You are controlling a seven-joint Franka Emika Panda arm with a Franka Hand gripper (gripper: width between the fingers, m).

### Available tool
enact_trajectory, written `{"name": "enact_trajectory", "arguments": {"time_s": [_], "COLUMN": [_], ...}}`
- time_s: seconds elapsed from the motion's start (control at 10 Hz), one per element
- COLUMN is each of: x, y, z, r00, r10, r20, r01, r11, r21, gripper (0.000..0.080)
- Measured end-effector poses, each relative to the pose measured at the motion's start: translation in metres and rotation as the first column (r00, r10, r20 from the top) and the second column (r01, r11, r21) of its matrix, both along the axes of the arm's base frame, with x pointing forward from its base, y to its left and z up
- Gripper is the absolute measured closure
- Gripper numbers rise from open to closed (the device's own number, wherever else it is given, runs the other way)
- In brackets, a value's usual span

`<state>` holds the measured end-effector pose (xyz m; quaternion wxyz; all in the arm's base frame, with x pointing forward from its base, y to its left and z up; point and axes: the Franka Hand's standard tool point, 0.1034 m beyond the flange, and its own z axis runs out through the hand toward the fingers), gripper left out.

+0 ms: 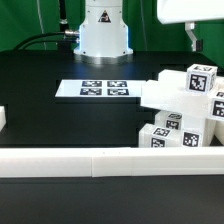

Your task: Assemble chair

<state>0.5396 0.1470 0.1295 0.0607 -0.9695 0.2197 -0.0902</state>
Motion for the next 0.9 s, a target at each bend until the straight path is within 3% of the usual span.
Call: {"name": "enact_trajectory", "arguments": {"time_s": [0.1, 0.3, 0.5, 0.7, 0.9], "x": [-0.011, -0.034, -0.033, -0.030, -0.047], "y": [0.000, -0.006, -0.013, -0.017, -0.018], "z": [-0.009, -0.025, -0.023, -0.026, -0.040], "r00": [0.999, 0.993, 0.979, 0.980, 0.953], "r10": [0.031, 0.105, 0.111, 0.154, 0.283], "r20": [0.024, -0.055, -0.170, -0.124, -0.105], "r01": [-0.031, -0.106, -0.111, -0.155, -0.289], "r11": [0.999, 0.994, 0.994, 0.988, 0.956], "r21": [-0.012, -0.021, 0.009, -0.004, -0.042], "gripper": [0.0150, 0.0150, 0.0150, 0.0150, 0.0150]}}
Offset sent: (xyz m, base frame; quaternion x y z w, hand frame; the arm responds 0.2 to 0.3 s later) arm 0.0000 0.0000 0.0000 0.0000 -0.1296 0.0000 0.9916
